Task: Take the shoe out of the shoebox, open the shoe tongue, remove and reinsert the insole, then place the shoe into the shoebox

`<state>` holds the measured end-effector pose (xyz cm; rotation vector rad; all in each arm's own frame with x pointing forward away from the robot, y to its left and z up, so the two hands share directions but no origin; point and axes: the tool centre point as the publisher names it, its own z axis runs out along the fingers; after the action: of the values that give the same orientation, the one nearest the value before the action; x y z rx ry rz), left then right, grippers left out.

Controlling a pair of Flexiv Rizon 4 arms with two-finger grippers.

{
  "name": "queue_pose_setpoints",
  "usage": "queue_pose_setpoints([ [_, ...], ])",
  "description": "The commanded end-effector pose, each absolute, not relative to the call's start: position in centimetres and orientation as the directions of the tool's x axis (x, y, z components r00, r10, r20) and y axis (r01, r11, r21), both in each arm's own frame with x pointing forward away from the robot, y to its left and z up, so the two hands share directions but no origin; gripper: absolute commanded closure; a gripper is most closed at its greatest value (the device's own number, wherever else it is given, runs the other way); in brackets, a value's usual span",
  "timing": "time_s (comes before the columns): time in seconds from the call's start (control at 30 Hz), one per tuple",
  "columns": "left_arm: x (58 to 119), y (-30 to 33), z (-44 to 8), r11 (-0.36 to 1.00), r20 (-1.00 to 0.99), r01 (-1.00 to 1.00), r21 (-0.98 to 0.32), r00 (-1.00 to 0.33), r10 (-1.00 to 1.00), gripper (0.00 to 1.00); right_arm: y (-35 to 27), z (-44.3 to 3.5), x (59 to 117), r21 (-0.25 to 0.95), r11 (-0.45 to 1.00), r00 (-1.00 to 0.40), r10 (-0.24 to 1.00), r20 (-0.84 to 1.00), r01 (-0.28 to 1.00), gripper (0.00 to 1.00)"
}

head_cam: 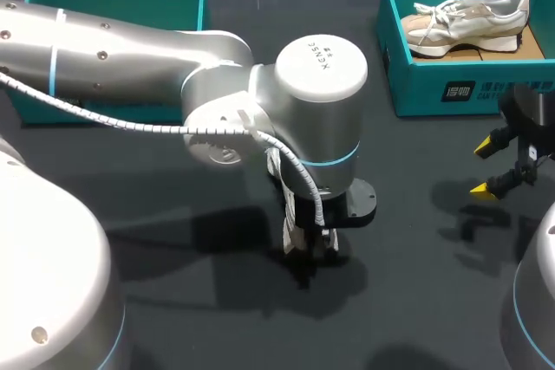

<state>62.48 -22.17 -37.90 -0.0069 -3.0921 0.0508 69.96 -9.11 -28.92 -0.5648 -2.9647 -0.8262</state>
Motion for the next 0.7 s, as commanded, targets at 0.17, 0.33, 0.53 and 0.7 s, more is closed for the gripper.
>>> queue_pose_setpoints([
  [0.17, 62.5, -22.1, -37.5, 1.000, 0.056, 0.002, -0.028, -0.998, 0.003, 1.00, -9.1, -28.9, 69.8, 0.497, 0.796, -0.935, 0.340, 0.105, 0.345, 0.00],
  [0.33, 62.7, -21.8, -36.1, 0.999, 0.070, 0.014, -0.032, -0.997, 0.016, 1.00, -9.1, -28.9, 69.8, 0.497, 0.796, -0.935, 0.340, 0.105, 0.345, 0.00],
  [0.53, 64.5, -20.9, -32.4, 0.998, 0.131, 0.047, -0.048, -0.990, 0.053, 1.00, -9.1, -28.9, 69.8, 0.497, 0.796, -0.935, 0.340, 0.105, 0.345, 0.00],
  [0.7, 66.0, -20.0, -28.4, 0.998, 0.120, 0.066, -0.004, -0.991, 0.066, 1.00, -9.1, -28.9, 69.8, 0.497, 0.796, -0.935, 0.340, 0.105, 0.345, 0.00],
])
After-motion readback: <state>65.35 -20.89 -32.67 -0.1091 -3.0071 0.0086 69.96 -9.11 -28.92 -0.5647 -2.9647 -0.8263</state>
